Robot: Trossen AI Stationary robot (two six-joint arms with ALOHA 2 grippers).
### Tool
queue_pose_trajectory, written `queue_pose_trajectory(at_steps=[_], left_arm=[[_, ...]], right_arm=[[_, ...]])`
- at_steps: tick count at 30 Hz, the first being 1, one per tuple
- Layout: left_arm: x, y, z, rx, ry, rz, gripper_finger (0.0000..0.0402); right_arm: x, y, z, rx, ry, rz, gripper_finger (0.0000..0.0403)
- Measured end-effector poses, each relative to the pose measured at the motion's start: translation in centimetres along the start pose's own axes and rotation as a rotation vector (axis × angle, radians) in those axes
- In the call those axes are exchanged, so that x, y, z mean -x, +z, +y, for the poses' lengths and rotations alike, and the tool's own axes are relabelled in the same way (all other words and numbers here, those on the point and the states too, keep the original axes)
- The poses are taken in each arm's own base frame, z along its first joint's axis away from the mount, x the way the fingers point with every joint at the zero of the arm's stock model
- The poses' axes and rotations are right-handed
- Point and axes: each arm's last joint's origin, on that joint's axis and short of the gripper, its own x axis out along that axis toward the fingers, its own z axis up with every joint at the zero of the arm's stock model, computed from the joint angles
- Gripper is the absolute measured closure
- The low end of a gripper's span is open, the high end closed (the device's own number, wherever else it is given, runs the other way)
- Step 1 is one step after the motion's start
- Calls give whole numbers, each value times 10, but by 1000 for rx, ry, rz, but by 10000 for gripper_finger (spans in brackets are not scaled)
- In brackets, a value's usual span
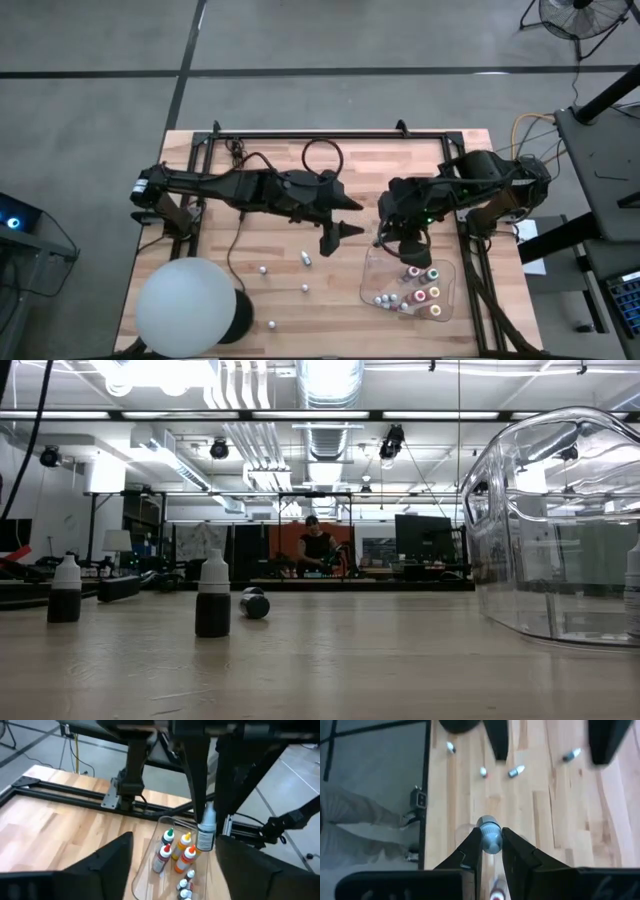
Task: Pick & Place food coloring
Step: Put the black food color into the transparent bin
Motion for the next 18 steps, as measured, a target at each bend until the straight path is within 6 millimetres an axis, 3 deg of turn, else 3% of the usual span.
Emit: queue_pose_trajectory(at_steps=[4,8,18], left_arm=[[6,4,6,6,13,-4,117],[21,13,8,12,8,-37,111],[66,27,8,-6,-4,-85,112]], right_arm=[[-3,-8,4,-1,-40,54,359],[-10,-15,7,-12,-58,115,359],[-57,-40,14,-102,-187,269,360]])
